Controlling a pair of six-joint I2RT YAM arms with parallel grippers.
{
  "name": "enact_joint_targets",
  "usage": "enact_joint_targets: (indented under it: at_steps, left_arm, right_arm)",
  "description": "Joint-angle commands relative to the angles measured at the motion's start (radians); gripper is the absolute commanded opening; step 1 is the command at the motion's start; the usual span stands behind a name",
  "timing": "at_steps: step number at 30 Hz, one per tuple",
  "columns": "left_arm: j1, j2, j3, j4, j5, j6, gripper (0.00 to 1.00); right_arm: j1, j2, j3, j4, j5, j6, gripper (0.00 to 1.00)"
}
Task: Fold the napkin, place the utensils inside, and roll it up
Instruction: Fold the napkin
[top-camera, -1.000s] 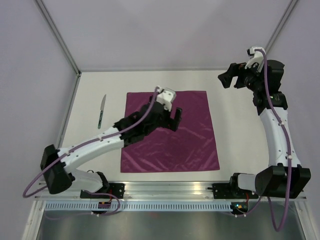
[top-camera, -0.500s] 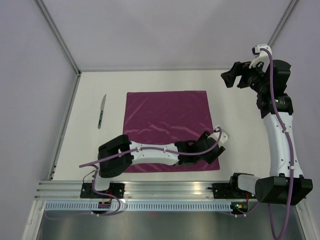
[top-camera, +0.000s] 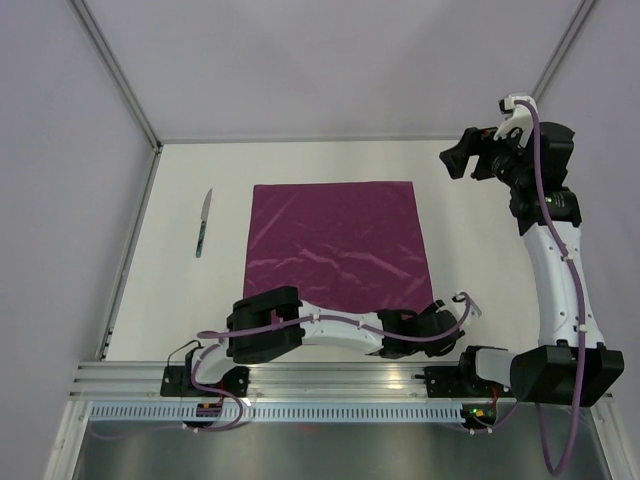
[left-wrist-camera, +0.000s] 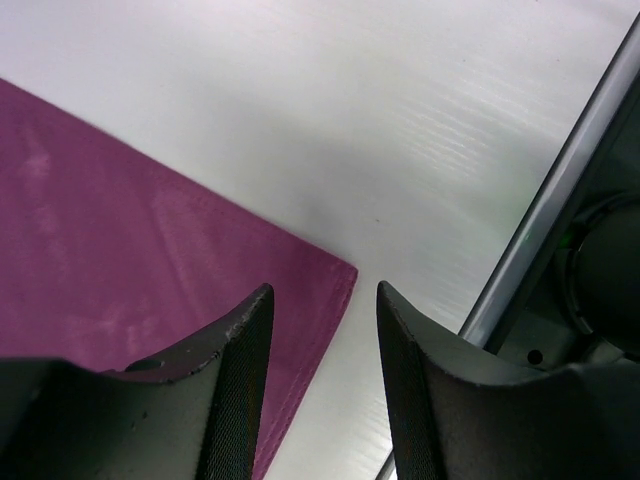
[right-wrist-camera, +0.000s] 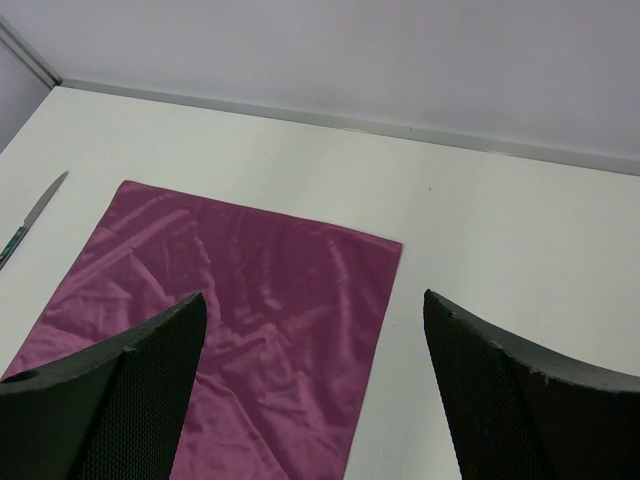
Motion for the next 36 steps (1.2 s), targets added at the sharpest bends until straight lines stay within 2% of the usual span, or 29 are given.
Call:
enact_joint_targets:
  at_steps: [1,17,23,31,33,36]
  left_arm:
    - [-0.015,0.031,0.057,0.045,0.017,0.009,0.51]
    - [-0.015,0.125,0.091,0.035,-0.033,-0.007,0.47]
    - [-0.015,0.135,0.081,0.033,-0.032,-0.021,0.37]
    - [-0.015,0.140,0.078,0.029,-0.027,-0.025,0.16]
    - [-0.015,0.135,0.080,0.029,-0.029,-0.018,0.08]
    - [-0.015,0.119,0.080,0.029,-0.023,-0.011,0.02]
  right_arm:
    - [-0.004,0.003,-0.010,0.003,0.002,0.023,0.93]
    - [-0.004,0.006,-0.022,0.000,-0.012,0.023,0.93]
    - [-0.004,0.009,-0.025,0.002,-0.012,0.021,0.93]
    - [-0.004,0.018,-0.024,0.000,-0.019,0.018,0.92]
    - [-0.004,0.019,-0.024,-0.001,-0.021,0.020,0.93]
    - [-0.004,0.022,-0.022,-0.001,-0.022,0.020,0.92]
